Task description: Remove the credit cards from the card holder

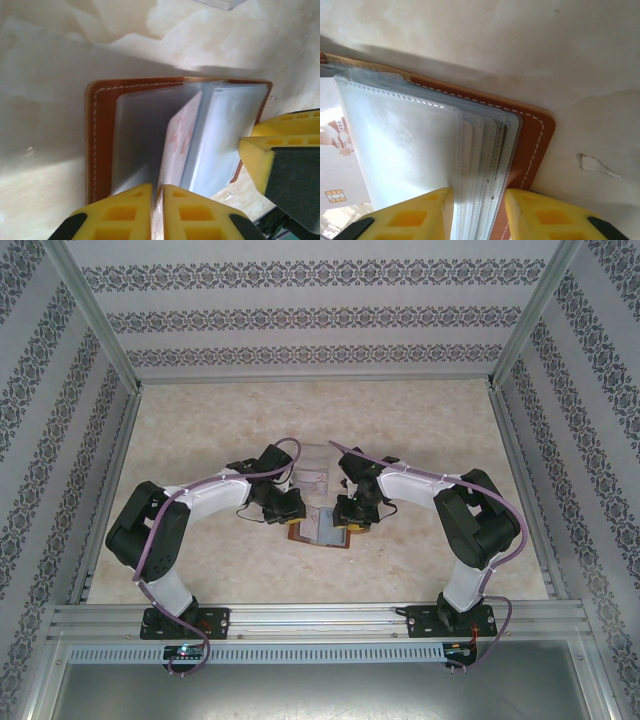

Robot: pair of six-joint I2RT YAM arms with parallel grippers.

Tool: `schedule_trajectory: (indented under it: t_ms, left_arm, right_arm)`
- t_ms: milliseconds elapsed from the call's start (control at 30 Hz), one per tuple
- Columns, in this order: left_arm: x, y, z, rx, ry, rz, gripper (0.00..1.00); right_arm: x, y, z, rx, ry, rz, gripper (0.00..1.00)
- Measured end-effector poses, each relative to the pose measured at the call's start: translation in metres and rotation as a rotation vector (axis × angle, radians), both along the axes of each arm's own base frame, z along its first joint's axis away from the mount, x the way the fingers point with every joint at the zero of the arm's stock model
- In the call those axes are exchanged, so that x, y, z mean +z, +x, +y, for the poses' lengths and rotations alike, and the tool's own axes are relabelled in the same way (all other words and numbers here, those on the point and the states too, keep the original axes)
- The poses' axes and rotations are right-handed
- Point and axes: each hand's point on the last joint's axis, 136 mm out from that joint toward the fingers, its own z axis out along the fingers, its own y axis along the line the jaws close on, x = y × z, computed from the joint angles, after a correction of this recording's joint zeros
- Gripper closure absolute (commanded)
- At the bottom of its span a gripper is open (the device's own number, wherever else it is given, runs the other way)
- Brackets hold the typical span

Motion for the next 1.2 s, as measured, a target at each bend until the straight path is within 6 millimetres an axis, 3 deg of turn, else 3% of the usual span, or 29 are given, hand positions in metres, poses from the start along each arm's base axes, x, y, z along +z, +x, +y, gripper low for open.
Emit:
schedule_trajectory:
  t_ms: [300,600,833,1200]
  left_arm:
    - [-0.001,0.001,-0.010,-0.021,-0.024,0.020,0.83]
    - [-0.003,0.001,-0.014,-0.029,-0.021,0.027,0.90]
    - [0.004,0.006,-0.016,-0.054,-0.017,-0.002,0.94]
    - [0.027,0.006,-0.013,-0.185,0.017,-0.078,0.98]
  right_arm:
    - [0.000,0.000,0.000,0.003,0.000,-0.001,0.65]
    - [0.000,0.000,0.000,0.003,0.000,-0.001,0.65]
    - [0.001,0.000,-0.001,0.002,-0.001,-0.004,0.65]
    - [0.009,0.002,-0.019,-0.032,-0.038,-0.006,0.65]
